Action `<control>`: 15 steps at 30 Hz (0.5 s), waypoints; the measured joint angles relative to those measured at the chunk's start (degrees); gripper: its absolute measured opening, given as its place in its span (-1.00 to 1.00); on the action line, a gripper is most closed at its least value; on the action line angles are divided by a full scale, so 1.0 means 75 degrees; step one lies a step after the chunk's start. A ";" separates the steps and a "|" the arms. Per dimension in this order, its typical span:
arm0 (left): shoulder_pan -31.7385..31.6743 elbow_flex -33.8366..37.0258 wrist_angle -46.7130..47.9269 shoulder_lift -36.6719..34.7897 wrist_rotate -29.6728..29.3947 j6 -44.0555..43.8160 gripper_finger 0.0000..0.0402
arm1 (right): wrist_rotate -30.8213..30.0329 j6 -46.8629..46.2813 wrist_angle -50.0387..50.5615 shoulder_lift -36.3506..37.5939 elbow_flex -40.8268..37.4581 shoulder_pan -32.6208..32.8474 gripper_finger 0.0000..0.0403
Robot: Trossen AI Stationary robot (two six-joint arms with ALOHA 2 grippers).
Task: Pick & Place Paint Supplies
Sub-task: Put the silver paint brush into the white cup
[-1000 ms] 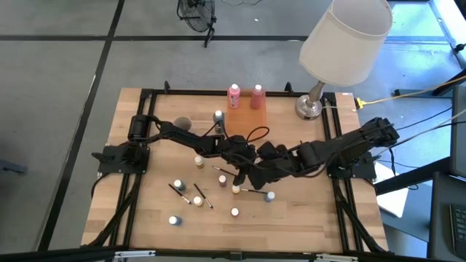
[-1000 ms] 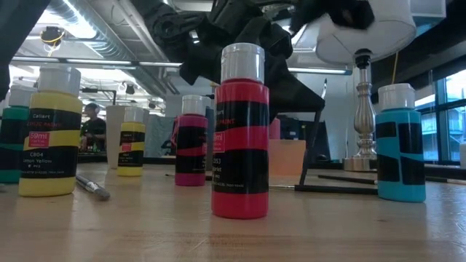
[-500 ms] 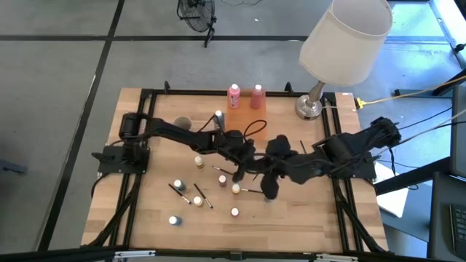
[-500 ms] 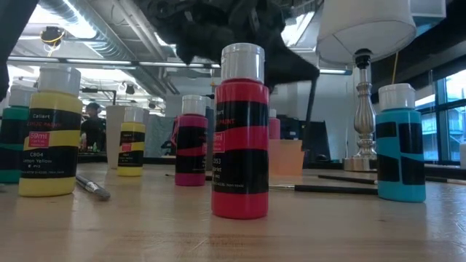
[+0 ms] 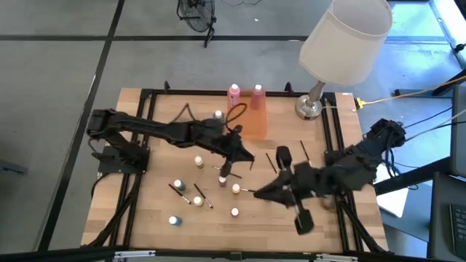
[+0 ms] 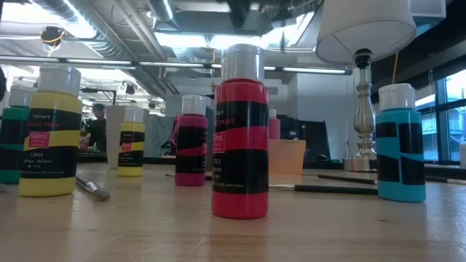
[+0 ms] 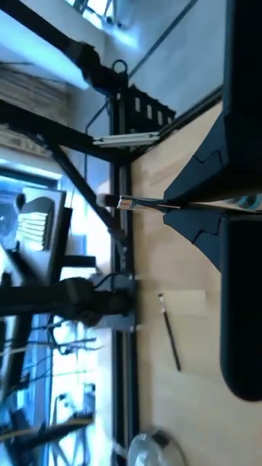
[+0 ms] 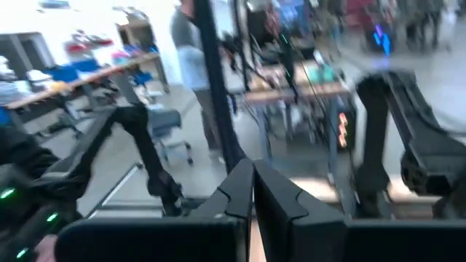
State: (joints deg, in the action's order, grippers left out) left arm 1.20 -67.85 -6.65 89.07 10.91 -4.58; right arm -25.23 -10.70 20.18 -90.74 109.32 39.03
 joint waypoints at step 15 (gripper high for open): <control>0.0966 0.0000 0.2496 -0.3028 -0.3783 -0.0047 -0.99 | 0.0192 0.0962 0.0262 -0.0102 -0.0012 0.0765 -0.91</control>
State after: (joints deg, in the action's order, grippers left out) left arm 8.44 -67.85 12.07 66.36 -17.46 -4.93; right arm -23.79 -3.49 22.15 -91.50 109.23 44.77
